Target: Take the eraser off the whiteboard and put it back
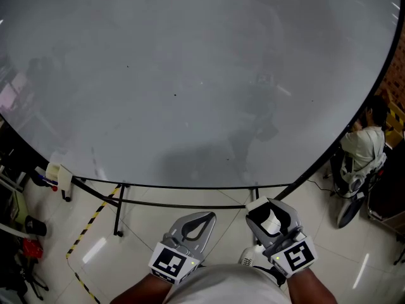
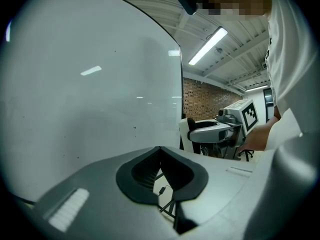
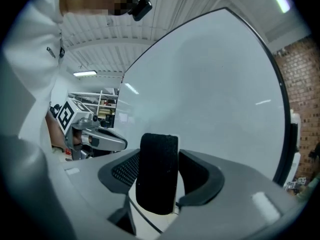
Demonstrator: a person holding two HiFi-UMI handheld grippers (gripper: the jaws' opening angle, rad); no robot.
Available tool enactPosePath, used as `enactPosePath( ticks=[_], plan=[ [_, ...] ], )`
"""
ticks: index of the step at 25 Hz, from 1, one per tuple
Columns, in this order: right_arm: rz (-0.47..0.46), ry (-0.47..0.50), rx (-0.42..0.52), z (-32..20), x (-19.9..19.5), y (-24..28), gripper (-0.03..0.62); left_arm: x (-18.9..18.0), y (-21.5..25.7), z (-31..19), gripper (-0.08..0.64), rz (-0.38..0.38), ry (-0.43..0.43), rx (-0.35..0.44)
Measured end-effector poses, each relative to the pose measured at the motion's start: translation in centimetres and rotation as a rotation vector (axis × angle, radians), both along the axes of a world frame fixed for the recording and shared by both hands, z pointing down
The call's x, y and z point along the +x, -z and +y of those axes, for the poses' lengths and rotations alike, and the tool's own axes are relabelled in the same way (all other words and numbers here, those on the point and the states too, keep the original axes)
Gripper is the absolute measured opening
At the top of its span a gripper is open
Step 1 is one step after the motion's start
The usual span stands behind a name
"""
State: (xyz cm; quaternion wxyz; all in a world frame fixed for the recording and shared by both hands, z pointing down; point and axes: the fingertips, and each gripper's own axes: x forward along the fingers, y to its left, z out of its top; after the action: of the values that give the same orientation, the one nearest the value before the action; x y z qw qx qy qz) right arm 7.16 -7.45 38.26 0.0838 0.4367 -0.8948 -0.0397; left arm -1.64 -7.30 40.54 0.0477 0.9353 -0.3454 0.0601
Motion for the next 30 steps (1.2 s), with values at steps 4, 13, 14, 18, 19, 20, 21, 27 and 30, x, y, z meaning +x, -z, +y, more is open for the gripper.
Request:
enactPosePath(
  ticks=[4, 13, 14, 18, 19, 20, 21, 27, 30],
  plan=[
    [0.104, -0.029, 0.073, -1.2, -0.9, 1.0, 0.233, 0.1, 0.0, 0.0, 0.017, 0.009, 0.0, -0.006],
    [0.387, -0.128, 0.15, -3.2, -1.6, 1.2, 0.233, -0.3, -0.6, 0.0, 0.017, 0.026, 0.006, -0.016],
    [0.385, -0.129, 0.151, -3.3, -1.7, 1.2, 0.233, -0.4, -0.6, 0.0, 0.017, 0.024, 0.006, -0.015],
    [0.381, -0.137, 0.141, -4.0, -1.9, 1.3, 0.233, -0.4, -0.4, 0.0, 0.017, 0.023, 0.004, -0.016],
    [0.386, -0.141, 0.145, -4.2, -1.9, 1.5, 0.233, -0.5, -0.5, 0.0, 0.017, 0.019, 0.001, -0.014],
    [0.392, -0.148, 0.155, -4.4, -2.0, 1.7, 0.233, -0.5, -0.6, 0.0, 0.017, 0.017, 0.0, -0.013],
    [0.394, -0.157, 0.169, -4.6, -2.0, 1.9, 0.233, -0.5, -0.8, 0.1, 0.017, 0.018, 0.0, -0.015],
    [0.424, -0.182, 0.208, -6.2, -2.6, 2.6, 0.233, -0.5, -0.8, -0.2, 0.017, 0.048, 0.01, -0.055],
    [0.424, -0.182, 0.209, -6.9, -3.0, 2.9, 0.233, -0.6, -0.8, -0.3, 0.017, 0.045, 0.014, -0.057]
  ],
)
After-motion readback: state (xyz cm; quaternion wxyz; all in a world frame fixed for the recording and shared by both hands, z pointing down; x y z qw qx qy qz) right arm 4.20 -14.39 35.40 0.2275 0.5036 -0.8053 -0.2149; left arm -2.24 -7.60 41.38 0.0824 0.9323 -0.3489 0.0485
